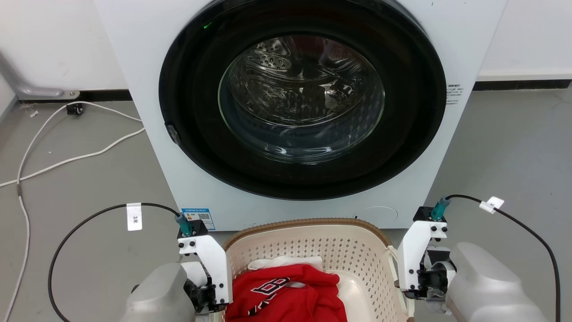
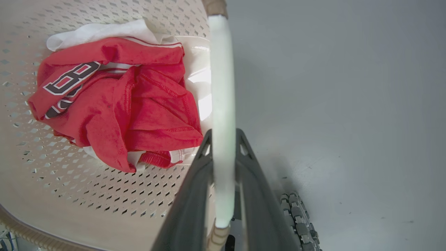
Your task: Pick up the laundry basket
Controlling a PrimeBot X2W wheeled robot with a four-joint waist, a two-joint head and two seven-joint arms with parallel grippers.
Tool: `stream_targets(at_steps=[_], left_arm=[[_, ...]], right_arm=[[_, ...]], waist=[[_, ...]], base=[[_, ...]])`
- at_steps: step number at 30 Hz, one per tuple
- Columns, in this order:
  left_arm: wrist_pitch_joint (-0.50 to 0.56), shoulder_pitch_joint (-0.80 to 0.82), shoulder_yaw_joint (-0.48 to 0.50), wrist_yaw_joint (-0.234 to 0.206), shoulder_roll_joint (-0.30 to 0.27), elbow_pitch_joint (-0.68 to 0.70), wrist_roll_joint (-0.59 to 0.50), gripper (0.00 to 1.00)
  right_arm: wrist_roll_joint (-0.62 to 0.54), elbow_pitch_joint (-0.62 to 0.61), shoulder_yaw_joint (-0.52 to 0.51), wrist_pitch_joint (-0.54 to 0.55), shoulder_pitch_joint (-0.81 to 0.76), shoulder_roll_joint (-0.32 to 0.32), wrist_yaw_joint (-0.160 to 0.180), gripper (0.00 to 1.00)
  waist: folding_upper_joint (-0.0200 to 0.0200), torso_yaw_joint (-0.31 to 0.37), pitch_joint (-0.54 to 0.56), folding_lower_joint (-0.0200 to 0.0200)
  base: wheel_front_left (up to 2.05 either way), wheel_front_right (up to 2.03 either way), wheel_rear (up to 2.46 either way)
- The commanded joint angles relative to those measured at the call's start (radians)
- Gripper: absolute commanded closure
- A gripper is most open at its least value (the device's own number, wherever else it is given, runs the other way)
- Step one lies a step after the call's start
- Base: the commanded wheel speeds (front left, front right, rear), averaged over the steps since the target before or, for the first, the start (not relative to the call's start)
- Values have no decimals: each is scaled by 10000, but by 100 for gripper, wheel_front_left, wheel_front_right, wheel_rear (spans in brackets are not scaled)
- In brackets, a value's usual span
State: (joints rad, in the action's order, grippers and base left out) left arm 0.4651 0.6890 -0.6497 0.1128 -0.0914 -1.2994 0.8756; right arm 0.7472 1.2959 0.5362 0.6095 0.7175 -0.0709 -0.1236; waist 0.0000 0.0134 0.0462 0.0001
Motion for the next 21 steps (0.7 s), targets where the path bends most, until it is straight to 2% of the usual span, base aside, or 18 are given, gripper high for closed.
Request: stream_targets(at_steps=[1, 21], left_arm=[[29, -81, -29, 145, 392, 176, 112, 100], [17, -58, -90, 105, 362, 176, 231, 100]], right_arm=[[76, -124, -3, 11, -54, 376, -130, 100], [141, -124, -64, 286, -133, 378, -131, 100]], waist=[[0, 9, 2, -1], [0, -3, -18, -1]], base=[[0, 0, 0], [0, 0, 0]])
